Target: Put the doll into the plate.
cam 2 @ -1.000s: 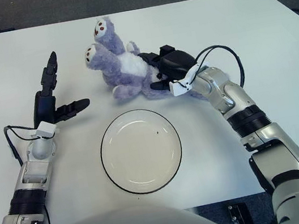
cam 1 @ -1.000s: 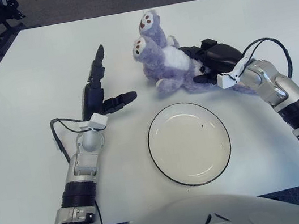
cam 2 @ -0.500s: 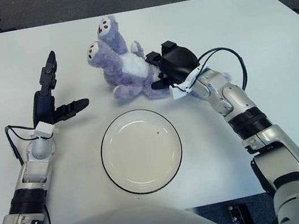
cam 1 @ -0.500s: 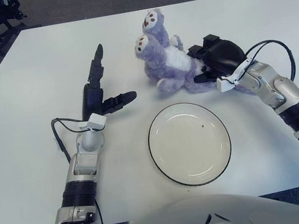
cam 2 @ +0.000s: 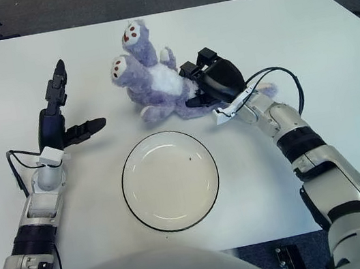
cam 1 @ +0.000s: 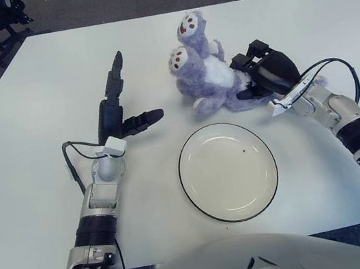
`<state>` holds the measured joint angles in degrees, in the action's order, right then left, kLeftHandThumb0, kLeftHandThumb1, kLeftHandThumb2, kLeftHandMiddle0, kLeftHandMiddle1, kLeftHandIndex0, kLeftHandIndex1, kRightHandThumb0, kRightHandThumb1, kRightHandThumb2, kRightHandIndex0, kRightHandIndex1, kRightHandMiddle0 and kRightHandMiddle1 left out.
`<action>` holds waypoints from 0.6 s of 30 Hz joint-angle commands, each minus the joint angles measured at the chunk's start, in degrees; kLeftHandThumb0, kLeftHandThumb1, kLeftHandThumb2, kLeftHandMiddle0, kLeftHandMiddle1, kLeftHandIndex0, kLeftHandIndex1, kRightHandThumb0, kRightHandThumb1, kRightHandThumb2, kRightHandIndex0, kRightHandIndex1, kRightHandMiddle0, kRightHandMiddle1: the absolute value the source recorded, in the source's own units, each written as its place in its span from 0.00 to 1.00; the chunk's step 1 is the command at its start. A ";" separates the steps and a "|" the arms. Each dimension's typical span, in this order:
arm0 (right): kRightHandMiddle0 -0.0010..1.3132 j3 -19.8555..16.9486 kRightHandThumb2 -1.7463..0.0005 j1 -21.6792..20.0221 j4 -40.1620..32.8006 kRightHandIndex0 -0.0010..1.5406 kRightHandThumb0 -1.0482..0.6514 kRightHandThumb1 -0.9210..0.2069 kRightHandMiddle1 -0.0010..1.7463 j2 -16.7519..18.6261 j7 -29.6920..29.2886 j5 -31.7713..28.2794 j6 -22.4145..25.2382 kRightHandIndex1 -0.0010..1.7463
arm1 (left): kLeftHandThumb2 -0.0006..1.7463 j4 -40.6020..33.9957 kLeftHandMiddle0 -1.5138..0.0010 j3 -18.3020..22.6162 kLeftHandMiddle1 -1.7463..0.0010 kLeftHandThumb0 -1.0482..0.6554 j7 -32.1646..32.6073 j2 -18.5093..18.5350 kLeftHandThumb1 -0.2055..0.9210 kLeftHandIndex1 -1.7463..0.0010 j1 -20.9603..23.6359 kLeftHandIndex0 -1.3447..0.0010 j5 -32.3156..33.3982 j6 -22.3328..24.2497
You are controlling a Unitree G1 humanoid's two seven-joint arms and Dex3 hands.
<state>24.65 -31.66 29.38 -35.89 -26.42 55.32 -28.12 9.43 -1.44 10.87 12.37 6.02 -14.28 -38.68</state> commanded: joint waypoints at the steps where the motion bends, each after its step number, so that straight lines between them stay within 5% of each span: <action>1: 0.36 1.57 0.35 0.79 0.88 0.23 0.62 0.41 0.97 -1.25 -0.04 3.03 1.71 1.00 | 0.01 2.90 0.87 -0.30 1.00 0.21 -0.27 -1.27 0.97 0.99 -3.28 0.83 0.30 -0.87; 13: 0.29 2.58 0.34 -0.21 2.15 0.33 0.62 0.43 1.00 -1.71 -2.17 3.15 0.89 0.95 | 0.01 3.30 0.85 -0.15 1.00 0.22 -0.04 -1.42 0.99 0.99 -3.29 0.82 -0.08 -1.69; 15: 0.28 1.60 0.34 -1.11 3.70 0.33 0.62 0.43 1.00 -1.47 -1.87 -0.09 -2.09 0.95 | 0.01 3.38 0.85 -0.10 1.00 0.22 0.13 -1.41 0.99 0.99 -3.31 0.81 -0.30 -1.93; 18: 0.39 -0.53 0.39 -2.46 6.65 0.30 0.78 0.37 1.00 -0.49 0.56 -7.48 -8.05 0.98 | 0.01 3.56 0.85 -0.02 1.00 0.22 0.26 -1.40 1.00 0.99 -3.30 0.81 -0.44 -2.21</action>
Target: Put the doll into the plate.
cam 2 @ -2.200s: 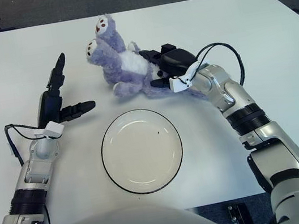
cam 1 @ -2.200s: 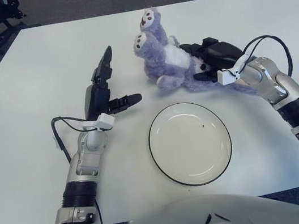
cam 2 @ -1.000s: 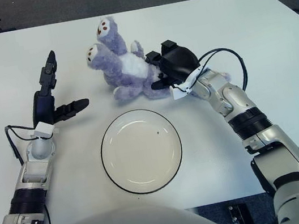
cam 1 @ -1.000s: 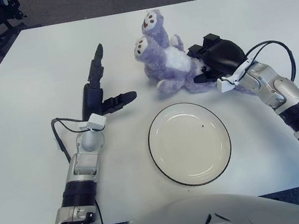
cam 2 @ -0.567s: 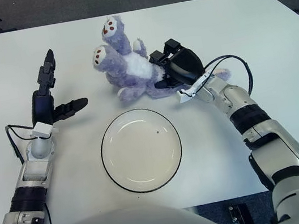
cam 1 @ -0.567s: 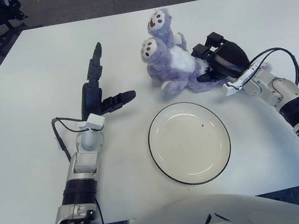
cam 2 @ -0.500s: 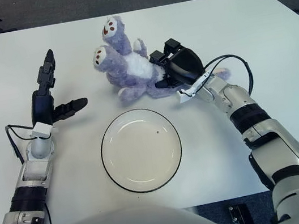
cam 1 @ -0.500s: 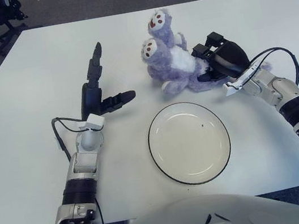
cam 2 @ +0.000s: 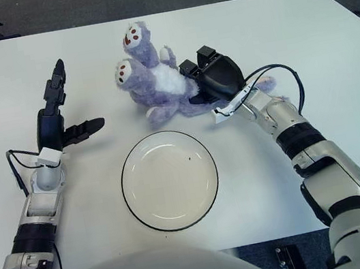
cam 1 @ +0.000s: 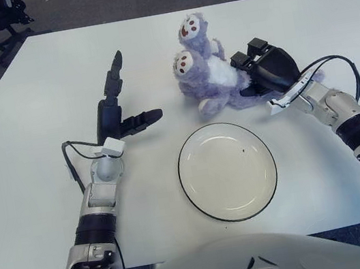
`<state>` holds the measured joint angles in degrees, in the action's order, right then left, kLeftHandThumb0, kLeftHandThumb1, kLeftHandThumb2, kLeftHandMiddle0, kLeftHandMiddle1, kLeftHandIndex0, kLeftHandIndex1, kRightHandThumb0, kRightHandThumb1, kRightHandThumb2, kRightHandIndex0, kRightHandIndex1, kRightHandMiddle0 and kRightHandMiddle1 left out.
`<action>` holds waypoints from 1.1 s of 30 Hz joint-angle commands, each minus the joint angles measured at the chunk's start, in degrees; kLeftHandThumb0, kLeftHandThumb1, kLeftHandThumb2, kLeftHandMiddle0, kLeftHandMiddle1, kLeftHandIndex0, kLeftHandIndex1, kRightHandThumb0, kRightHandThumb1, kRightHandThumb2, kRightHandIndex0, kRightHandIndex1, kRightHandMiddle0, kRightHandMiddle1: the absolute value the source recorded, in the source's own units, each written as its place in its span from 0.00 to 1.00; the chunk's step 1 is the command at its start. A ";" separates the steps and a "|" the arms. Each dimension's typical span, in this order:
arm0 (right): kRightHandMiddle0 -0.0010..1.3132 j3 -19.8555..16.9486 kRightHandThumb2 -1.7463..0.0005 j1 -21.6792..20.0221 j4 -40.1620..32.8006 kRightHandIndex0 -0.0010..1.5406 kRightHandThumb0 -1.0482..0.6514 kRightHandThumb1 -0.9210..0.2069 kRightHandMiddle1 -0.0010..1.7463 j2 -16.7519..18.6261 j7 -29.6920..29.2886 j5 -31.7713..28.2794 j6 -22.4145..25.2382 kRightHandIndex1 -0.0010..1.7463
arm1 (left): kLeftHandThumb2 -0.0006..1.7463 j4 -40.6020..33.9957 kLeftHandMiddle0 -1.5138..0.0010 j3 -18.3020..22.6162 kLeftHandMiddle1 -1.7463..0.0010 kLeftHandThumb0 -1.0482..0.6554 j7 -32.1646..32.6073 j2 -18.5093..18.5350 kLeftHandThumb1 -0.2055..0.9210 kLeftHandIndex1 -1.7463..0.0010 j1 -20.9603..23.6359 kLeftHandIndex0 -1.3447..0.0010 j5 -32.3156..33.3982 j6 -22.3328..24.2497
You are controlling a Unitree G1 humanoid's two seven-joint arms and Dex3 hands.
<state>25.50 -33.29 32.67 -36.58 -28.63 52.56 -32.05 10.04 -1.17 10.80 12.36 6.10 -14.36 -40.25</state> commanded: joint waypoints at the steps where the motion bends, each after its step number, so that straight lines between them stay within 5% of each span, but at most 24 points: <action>1: 0.42 -1.66 0.40 -1.10 3.96 0.29 0.80 0.36 1.00 0.35 3.32 -5.97 -5.18 0.99 | 0.01 2.99 0.85 -0.26 1.00 0.23 0.33 -1.41 1.00 0.99 -3.37 0.81 -0.38 -0.69; 11: 0.45 -4.89 0.38 -3.33 6.80 0.30 0.86 0.37 1.00 1.25 11.38 -15.69 -11.25 1.00 | 0.01 4.07 0.84 0.09 1.00 0.25 0.47 -1.32 1.00 0.99 -3.07 0.80 -0.46 -1.19; 24: 0.44 -9.29 0.43 -4.21 1.16 0.27 0.85 0.32 1.00 1.17 30.27 -26.33 -7.17 1.00 | 0.02 8.05 0.80 1.30 0.99 0.40 -2.75 -2.11 1.00 0.99 -1.58 0.78 6.46 -1.94; 27: 0.47 -10.19 0.72 -3.79 -0.40 0.46 0.67 0.15 1.00 1.42 32.74 -27.62 -6.16 1.00 | 0.06 8.37 0.78 1.50 0.99 0.41 -3.56 -2.38 1.00 0.99 -1.44 0.78 7.74 -1.81; 33: 0.48 -12.06 0.88 -3.77 -2.10 0.53 0.60 0.05 1.00 2.58 37.56 -32.15 -5.18 1.00 | 0.11 9.49 0.77 1.96 0.99 0.40 -6.10 -2.96 1.00 0.99 -0.94 0.77 11.59 -1.74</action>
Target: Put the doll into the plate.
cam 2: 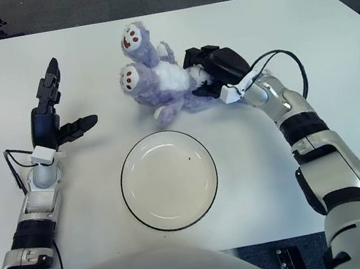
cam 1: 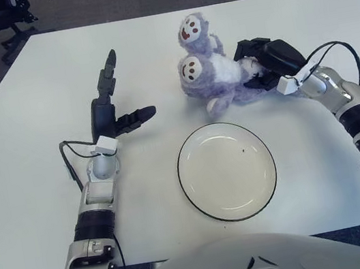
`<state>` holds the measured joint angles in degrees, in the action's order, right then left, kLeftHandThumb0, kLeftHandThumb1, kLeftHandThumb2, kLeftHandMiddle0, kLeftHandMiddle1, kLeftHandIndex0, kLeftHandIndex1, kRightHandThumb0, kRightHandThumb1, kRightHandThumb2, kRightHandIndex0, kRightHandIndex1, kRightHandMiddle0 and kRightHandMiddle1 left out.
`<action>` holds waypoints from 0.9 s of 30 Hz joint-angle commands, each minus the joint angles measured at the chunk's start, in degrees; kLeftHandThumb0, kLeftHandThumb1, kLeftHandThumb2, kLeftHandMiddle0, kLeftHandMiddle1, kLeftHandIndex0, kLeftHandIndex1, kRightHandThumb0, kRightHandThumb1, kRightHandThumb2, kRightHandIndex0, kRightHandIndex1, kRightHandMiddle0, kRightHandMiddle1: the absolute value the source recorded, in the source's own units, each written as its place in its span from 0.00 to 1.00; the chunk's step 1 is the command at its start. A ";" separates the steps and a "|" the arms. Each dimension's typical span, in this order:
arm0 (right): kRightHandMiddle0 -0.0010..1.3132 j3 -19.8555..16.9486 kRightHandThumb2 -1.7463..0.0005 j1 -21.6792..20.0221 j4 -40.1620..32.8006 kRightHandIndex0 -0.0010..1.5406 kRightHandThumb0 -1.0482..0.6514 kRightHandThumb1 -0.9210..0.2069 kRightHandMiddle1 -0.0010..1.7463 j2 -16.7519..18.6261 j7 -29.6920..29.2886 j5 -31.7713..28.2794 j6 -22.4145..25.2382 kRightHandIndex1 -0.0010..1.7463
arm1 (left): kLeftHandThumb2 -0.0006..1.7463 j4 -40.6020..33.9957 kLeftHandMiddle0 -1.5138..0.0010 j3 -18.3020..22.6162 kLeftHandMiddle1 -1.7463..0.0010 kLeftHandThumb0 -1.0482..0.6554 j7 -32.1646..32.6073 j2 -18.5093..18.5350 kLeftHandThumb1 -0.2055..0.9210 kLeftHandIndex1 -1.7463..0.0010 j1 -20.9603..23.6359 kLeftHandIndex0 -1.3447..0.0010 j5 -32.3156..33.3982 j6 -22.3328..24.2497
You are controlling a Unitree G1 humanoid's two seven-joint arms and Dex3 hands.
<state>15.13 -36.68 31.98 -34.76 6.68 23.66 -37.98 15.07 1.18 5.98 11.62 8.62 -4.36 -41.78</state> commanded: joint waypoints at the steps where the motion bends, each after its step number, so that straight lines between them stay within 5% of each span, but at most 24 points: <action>1: 0.49 -2.05 0.89 -0.42 -1.65 0.53 0.60 0.05 1.00 1.03 3.18 -4.27 1.10 1.00 | 0.12 4.78 0.76 -0.21 0.99 0.40 -1.43 -2.29 1.00 0.99 -3.32 0.77 1.83 -0.27; 27: 0.56 -8.58 0.94 0.27 -9.00 0.58 0.58 0.05 1.00 4.80 18.38 -18.71 11.69 1.00 | 0.12 7.48 0.64 1.76 0.96 0.41 -2.88 -3.72 1.00 0.98 -2.07 0.72 4.20 -0.43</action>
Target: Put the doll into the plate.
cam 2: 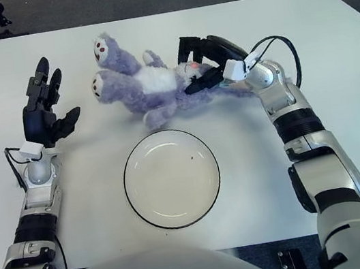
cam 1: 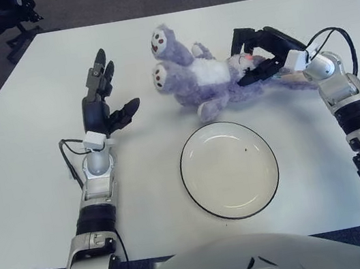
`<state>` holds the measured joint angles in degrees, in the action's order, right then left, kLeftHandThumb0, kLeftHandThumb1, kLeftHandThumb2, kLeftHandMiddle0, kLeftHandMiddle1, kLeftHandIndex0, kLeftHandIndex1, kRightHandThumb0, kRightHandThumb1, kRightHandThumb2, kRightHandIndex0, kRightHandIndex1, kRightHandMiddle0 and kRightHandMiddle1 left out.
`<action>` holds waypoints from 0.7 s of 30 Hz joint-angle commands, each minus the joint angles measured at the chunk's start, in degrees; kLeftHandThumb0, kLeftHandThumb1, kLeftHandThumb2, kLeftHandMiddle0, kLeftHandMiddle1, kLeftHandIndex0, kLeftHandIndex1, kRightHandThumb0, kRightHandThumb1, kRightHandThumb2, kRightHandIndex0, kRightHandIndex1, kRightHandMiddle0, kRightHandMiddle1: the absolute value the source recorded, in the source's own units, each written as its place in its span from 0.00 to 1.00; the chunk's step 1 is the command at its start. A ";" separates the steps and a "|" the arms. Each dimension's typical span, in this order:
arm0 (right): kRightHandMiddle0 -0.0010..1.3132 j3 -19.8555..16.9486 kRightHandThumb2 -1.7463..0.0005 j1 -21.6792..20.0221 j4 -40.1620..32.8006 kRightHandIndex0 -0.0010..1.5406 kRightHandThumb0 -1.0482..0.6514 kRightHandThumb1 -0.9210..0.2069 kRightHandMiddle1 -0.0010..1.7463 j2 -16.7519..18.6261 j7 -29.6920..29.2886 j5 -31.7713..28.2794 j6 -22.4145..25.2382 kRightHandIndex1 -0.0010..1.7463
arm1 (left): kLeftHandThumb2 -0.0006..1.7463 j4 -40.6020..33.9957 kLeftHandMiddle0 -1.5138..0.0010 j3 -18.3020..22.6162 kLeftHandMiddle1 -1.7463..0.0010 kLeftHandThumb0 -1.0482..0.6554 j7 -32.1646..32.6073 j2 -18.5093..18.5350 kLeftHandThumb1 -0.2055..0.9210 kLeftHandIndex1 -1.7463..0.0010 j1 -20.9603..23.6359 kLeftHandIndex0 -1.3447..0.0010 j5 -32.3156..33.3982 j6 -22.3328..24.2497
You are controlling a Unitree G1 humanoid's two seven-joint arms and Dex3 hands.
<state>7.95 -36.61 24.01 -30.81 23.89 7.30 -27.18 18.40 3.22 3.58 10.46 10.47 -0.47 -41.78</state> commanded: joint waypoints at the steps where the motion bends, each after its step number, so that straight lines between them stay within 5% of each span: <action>1: 0.56 -1.52 0.94 0.21 -1.07 0.58 0.58 0.05 1.00 0.95 1.39 -2.55 1.01 1.00 | 0.12 4.19 0.63 -0.24 0.96 0.41 -0.54 -2.58 1.00 0.98 -3.90 0.72 0.33 -0.45; 21: 0.57 -5.18 0.96 -0.87 -2.83 0.61 0.56 0.06 1.00 2.53 7.27 -8.03 3.94 1.00 | 0.11 5.02 0.59 0.90 0.96 0.38 -1.07 -3.57 1.00 0.98 -3.51 0.70 1.12 0.06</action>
<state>3.89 -36.60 21.98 -28.51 30.70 0.60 -23.41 19.55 4.54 2.70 9.87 11.06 0.34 -41.78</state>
